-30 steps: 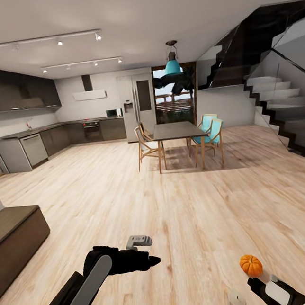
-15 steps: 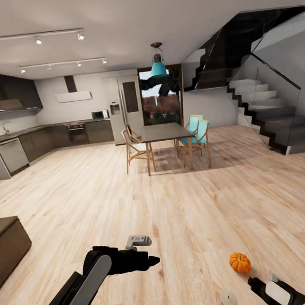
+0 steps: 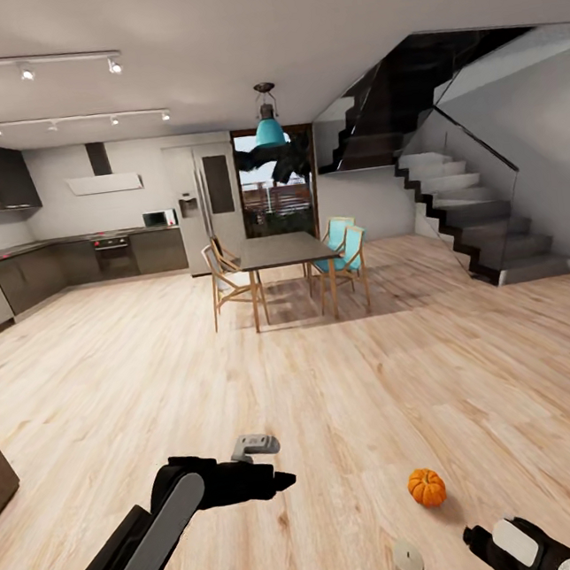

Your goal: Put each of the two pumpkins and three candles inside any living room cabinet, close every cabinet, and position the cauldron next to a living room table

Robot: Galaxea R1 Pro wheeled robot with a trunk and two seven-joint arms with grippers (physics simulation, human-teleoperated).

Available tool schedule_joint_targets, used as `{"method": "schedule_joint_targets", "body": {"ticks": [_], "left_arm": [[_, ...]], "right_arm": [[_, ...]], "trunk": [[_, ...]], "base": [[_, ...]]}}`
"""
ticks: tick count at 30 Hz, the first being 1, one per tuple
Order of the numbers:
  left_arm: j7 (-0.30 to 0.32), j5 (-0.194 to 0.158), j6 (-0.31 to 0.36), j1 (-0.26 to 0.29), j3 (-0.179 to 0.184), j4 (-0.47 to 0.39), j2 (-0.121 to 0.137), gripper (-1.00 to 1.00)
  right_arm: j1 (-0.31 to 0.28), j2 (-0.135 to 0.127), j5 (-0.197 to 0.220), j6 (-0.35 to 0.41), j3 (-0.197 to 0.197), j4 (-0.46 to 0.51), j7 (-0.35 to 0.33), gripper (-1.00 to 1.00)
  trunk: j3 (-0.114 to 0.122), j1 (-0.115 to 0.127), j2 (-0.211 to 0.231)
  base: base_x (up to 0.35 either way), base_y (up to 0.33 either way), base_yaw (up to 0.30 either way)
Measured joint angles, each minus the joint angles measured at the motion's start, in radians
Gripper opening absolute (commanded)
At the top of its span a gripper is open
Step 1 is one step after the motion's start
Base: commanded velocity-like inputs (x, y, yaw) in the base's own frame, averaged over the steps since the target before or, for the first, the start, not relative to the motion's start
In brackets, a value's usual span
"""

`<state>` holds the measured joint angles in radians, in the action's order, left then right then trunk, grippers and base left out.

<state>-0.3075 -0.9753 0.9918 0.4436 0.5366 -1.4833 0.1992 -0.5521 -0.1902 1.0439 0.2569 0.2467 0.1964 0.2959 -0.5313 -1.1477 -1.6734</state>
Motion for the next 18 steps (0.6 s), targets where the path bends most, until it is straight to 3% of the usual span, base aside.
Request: {"method": "schedule_joint_targets", "body": {"ticks": [3, 8, 11, 18], "left_arm": [[0.0, -0.001, 0.001, 0.0, -0.046, 0.0, 0.013, 1.0], [0.0, -0.008, 0.003, 0.0, -0.101, 0.002, 0.026, 1.0], [0.0, -0.011, 0.003, 0.0, -0.11, 0.002, 0.029, 1.0], [0.0, -0.009, 0.003, 0.0, -0.113, 0.002, 0.03, 1.0]], "right_arm": [[-0.055, 0.005, -0.002, 0.033, 0.017, 0.006, 0.065, 1.0], [-0.132, 0.027, 0.002, 0.041, 0.105, 0.002, 0.114, 1.0], [-0.144, 0.049, 0.003, 0.04, 0.128, 0.006, 0.121, 1.0], [-0.18, 0.056, 0.003, 0.044, 0.135, 0.006, 0.125, 1.0]], "trunk": [[0.0, 0.0, 0.0], [0.0, 0.0, 0.0], [0.0, 0.0, 0.0], [0.0, 0.0, 0.0]], "base": [[0.0, 0.0, -0.005], [0.0, 0.0, -0.001], [0.0, 0.0, 0.0], [0.089, 0.0, 0.0]]}}
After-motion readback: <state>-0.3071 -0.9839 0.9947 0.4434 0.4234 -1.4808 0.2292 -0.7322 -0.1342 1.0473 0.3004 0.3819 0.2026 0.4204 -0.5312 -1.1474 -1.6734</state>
